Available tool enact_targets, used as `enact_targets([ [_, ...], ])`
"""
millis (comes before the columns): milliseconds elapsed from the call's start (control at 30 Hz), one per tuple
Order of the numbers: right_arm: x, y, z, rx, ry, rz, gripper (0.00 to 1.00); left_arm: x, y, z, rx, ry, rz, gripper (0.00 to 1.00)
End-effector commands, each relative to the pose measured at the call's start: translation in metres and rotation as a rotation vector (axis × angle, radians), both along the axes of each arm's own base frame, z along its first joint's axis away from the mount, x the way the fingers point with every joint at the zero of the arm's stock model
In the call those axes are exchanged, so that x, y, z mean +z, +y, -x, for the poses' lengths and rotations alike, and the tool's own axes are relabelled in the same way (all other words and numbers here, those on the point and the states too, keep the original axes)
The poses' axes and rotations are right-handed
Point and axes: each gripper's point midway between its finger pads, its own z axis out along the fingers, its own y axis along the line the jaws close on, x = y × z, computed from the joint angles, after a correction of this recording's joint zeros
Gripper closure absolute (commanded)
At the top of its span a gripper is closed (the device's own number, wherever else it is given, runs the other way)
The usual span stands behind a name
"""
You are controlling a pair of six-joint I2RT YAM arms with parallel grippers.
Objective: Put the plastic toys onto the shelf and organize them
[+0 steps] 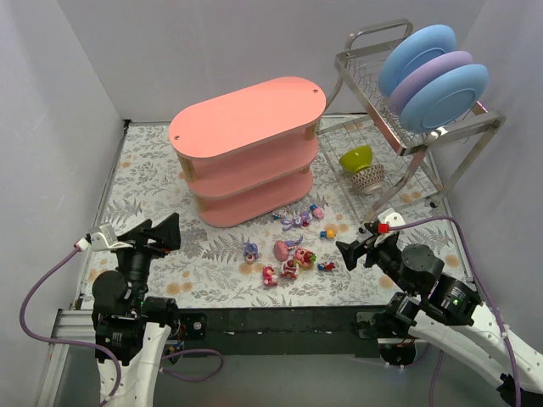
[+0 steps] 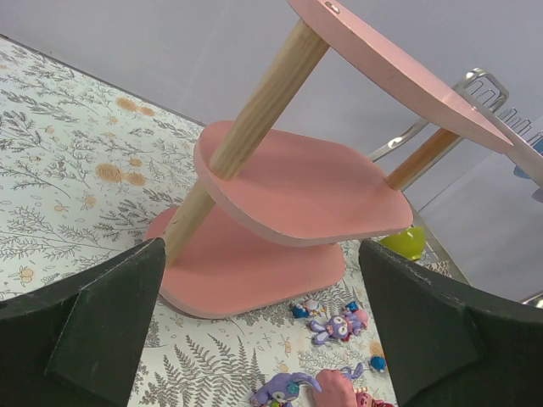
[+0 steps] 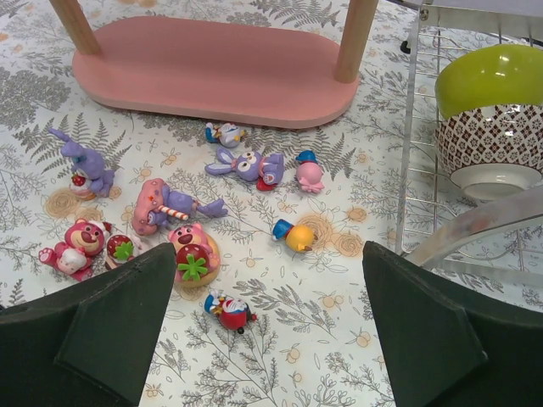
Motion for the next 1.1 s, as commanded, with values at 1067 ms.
enact_targets([
  [1067,-0.025,0.134,0.009,0.414,0.265,-0.069,0.02,-0.011,-0.050,-0.026,-0.272,0.260,-0.007,0.02],
])
